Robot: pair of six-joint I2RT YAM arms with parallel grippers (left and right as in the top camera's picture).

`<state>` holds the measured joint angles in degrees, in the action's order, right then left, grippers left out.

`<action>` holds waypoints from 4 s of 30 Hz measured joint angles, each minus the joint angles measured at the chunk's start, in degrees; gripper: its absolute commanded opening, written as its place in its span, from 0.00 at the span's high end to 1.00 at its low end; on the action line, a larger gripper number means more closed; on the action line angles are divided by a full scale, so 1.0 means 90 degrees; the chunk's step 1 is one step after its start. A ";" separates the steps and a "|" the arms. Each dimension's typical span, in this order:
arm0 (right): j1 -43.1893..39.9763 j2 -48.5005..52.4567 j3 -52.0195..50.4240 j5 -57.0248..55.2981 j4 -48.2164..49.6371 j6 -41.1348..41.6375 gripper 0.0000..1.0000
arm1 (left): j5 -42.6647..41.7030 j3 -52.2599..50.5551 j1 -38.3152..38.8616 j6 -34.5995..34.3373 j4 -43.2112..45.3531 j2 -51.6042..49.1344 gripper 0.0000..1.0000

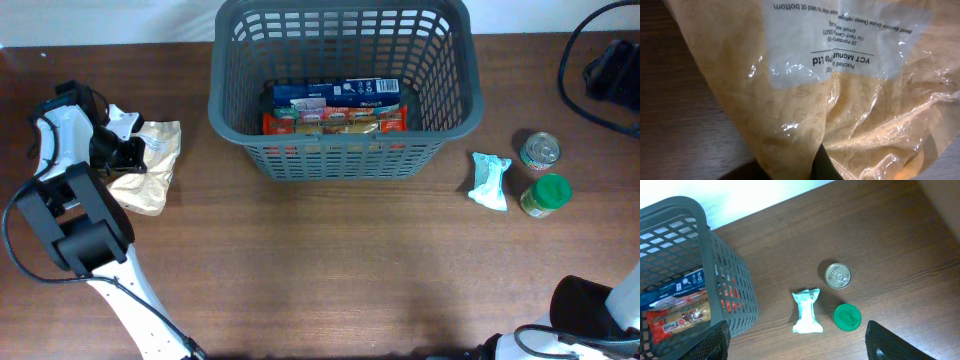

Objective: Pack container
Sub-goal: 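Lift the flour bag into the basket and release it, then withdraw the left gripper and grasp the green-lidded jar with the right gripper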

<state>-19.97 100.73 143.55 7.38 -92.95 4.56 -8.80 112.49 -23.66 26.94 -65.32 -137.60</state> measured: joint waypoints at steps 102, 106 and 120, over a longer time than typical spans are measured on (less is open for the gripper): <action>-0.1739 -0.0578 -0.2263 -0.0194 0.0163 0.0090 0.18 | 0.0571 0.0359 0.0143 -0.2030 -0.0641 0.3976 0.01; -0.1739 -0.0056 -0.3432 -0.0194 0.0733 0.0163 0.19 | 0.0505 -0.0301 0.0151 -0.2096 -0.0644 0.3978 0.01; -0.1428 0.0078 -0.5926 -0.0189 0.2992 0.0187 0.10 | 0.0493 -0.1234 0.0148 -0.2125 -0.0641 0.3978 0.01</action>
<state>-32.82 101.43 90.21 5.67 -66.02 6.24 -4.36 101.38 -22.33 7.81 -71.09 -101.80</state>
